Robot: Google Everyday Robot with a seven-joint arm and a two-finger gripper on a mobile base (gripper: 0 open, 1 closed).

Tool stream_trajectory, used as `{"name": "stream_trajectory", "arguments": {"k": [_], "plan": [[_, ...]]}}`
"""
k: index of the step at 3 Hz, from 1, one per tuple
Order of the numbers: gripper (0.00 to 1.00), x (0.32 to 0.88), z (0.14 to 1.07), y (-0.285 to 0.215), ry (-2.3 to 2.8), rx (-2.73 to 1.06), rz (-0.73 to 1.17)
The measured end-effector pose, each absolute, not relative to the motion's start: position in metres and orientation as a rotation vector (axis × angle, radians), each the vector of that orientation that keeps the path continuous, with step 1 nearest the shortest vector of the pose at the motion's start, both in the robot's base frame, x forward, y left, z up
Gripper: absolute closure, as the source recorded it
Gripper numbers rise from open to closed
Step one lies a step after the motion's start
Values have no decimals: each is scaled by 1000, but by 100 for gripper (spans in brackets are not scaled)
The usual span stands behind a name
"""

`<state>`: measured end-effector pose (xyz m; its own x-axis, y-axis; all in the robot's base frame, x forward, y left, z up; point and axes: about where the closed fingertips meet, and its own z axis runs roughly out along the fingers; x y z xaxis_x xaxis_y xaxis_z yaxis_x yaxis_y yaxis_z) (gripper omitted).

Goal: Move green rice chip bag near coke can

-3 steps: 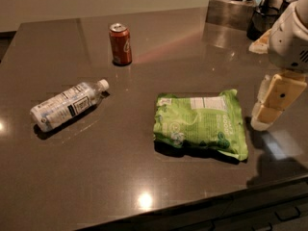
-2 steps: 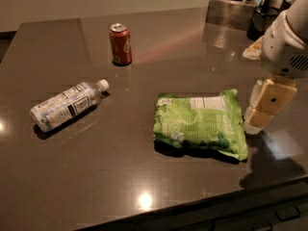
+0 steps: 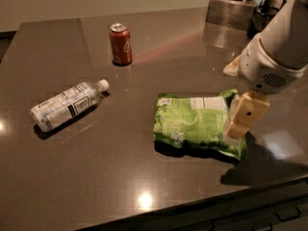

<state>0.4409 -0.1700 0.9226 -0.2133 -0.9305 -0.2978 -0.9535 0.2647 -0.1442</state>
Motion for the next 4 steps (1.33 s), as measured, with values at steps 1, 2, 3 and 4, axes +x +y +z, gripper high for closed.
{"name": "stream_trajectory", "arguments": {"k": [1, 2, 3, 4], "plan": [[0, 441, 901, -148, 2197, -1791, 110], [0, 443, 884, -130, 2179, -1863, 104], [23, 445, 869, -114, 2174, -1939, 100], [47, 447, 867, -109, 2178, -1965, 104]]}}
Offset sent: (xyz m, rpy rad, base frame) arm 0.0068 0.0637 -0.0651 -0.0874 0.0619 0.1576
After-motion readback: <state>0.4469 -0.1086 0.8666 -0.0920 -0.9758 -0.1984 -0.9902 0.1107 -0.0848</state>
